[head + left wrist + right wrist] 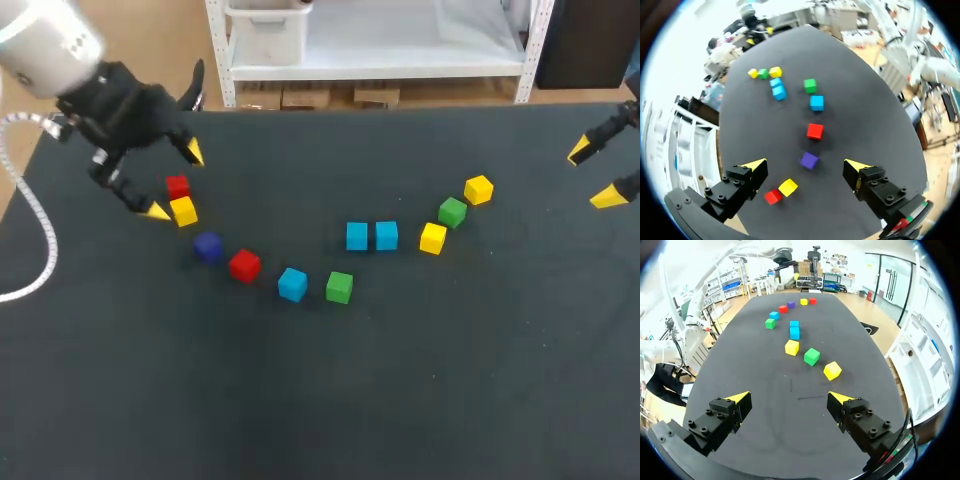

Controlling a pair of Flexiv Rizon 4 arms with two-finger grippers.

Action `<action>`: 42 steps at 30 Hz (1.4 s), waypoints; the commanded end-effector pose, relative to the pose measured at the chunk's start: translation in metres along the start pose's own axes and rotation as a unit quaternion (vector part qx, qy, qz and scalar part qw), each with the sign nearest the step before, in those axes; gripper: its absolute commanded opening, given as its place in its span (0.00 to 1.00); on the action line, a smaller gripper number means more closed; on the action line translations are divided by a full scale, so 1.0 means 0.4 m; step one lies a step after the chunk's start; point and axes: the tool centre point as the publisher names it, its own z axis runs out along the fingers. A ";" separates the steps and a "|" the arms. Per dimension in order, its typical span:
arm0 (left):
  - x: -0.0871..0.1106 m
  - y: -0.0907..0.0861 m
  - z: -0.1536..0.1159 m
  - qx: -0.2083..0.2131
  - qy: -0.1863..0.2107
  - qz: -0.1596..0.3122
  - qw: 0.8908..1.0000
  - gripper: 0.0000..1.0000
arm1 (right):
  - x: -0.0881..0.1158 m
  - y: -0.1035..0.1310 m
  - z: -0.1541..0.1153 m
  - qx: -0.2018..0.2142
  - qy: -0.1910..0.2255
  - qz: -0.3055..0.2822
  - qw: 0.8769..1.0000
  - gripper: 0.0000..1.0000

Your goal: Place the blue cubes, place green cubes on the blue cubes, place the yellow cubes on the green cubes, then place the red cubes on the yellow cubes, and place purple cube on the red cubes.

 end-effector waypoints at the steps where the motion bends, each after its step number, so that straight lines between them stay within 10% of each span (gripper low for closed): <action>1: -0.038 0.021 0.038 0.025 0.049 0.007 0.998 1.00 | 0.000 -0.001 0.001 0.000 -0.001 -0.001 1.000 1.00; 15: -0.165 -0.019 0.148 0.021 0.119 -0.055 0.991 1.00 | 0.000 -0.001 0.001 0.000 -0.001 -0.001 1.000 1.00; 42: -0.261 -0.070 0.282 0.042 0.099 0.001 0.994 1.00 | 0.000 -0.001 0.001 0.000 -0.001 -0.001 1.000 1.00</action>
